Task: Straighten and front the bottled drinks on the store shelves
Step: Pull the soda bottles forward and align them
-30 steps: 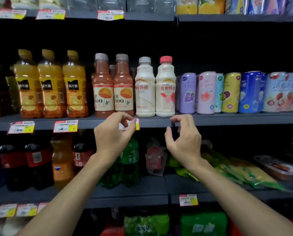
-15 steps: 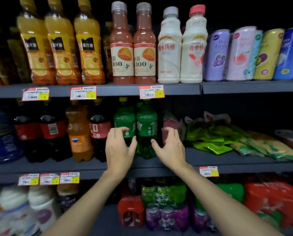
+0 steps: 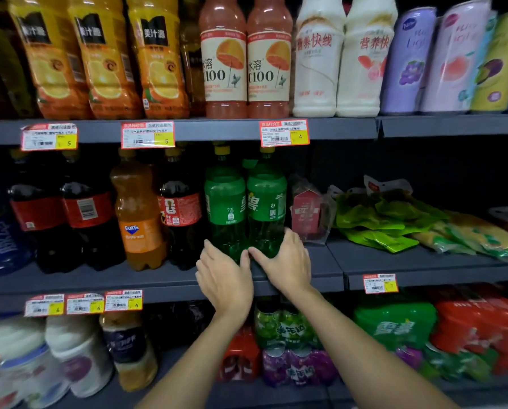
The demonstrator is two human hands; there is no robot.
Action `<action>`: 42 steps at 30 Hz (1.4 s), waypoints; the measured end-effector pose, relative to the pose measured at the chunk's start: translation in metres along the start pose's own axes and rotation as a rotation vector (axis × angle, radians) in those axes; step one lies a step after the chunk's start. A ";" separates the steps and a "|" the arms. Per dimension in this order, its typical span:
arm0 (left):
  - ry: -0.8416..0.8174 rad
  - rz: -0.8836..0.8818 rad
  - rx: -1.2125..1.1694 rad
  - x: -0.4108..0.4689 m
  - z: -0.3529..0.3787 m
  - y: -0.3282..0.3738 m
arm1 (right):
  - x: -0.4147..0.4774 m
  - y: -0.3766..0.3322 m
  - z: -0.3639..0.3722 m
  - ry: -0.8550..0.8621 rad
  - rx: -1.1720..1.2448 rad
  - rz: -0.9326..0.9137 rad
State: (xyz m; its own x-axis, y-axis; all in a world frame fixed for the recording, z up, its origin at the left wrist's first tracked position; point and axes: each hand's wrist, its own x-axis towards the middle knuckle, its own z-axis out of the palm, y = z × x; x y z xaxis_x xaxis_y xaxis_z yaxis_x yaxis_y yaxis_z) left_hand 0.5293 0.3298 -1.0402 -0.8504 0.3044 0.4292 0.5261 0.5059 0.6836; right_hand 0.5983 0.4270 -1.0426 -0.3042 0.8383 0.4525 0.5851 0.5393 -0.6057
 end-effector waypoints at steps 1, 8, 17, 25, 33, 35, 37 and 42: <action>0.008 -0.014 0.005 0.001 0.002 0.001 | 0.001 0.001 0.000 -0.002 0.010 -0.003; 0.047 -0.006 0.075 0.008 0.010 0.000 | 0.002 0.020 -0.014 -0.072 0.093 -0.029; 0.029 0.151 0.021 0.014 0.006 -0.022 | 0.011 0.043 -0.039 -0.270 0.235 -0.135; -0.140 0.315 -0.136 0.028 -0.013 -0.045 | 0.008 0.052 -0.041 -0.335 0.243 -0.099; 0.009 0.111 -0.047 0.013 0.000 -0.011 | 0.008 0.041 -0.038 -0.206 0.149 0.025; -0.014 0.127 -0.115 0.016 -0.002 -0.018 | 0.009 0.041 -0.038 -0.212 0.176 0.032; -0.076 0.171 -0.167 0.023 -0.006 -0.027 | 0.010 0.042 -0.040 -0.235 0.226 0.028; -0.188 0.229 -0.327 0.030 -0.020 -0.040 | 0.011 0.039 -0.044 -0.340 0.297 -0.026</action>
State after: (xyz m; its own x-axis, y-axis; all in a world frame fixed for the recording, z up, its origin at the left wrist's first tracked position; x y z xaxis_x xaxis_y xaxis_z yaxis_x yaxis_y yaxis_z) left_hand 0.4828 0.3028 -1.0423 -0.6825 0.5361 0.4968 0.6505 0.1357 0.7473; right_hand 0.6509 0.4543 -1.0327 -0.5744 0.7763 0.2595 0.3483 0.5187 -0.7808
